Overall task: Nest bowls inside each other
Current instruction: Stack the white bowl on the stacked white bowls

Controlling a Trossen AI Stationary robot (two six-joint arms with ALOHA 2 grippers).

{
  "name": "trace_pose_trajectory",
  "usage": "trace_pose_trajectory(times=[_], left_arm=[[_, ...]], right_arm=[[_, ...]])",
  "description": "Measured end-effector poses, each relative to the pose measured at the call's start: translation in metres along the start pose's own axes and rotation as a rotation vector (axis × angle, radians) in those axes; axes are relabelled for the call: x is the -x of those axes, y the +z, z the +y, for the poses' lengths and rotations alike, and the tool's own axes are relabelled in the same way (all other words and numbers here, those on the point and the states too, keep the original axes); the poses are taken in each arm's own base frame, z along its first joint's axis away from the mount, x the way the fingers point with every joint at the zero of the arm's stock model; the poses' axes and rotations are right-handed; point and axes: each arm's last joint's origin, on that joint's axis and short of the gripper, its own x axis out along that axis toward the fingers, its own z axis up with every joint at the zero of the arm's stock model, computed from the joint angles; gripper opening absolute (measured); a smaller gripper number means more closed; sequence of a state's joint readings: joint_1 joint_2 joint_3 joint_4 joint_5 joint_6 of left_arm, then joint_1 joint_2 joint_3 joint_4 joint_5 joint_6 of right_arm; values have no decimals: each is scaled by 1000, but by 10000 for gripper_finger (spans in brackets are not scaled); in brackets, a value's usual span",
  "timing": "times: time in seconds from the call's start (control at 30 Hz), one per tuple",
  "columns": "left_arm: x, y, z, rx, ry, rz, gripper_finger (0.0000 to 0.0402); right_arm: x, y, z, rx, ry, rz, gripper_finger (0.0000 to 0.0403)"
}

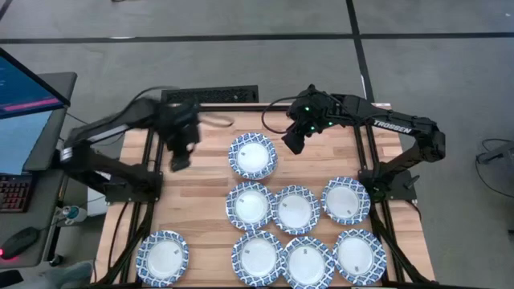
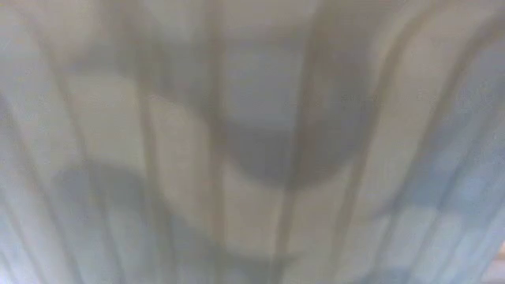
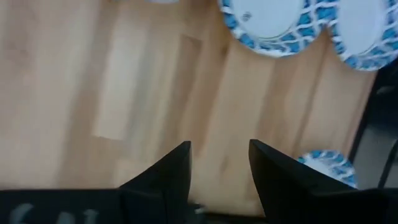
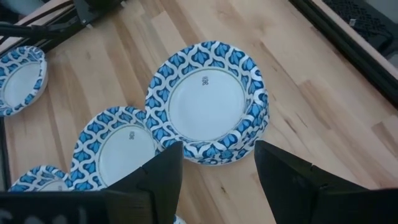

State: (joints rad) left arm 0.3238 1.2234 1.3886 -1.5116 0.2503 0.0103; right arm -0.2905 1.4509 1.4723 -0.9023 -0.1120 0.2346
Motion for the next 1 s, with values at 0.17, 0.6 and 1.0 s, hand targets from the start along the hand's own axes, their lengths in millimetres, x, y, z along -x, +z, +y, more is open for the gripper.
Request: trace_pose_trajectory(times=[0.17, 0.6, 1.0], left_arm=[[-16, -59, -21, 159, -60, -198, 151], [-103, -126, -62, 28, -262, 70, 151], [-163, -145, -86, -113, -325, 258, 151]], right_arm=[[0, 0, 0, -1, -8, -3, 221], [0, 0, 0, -126, -9, 0, 221], [0, 1, 3, -160, 2, -15, 221]])
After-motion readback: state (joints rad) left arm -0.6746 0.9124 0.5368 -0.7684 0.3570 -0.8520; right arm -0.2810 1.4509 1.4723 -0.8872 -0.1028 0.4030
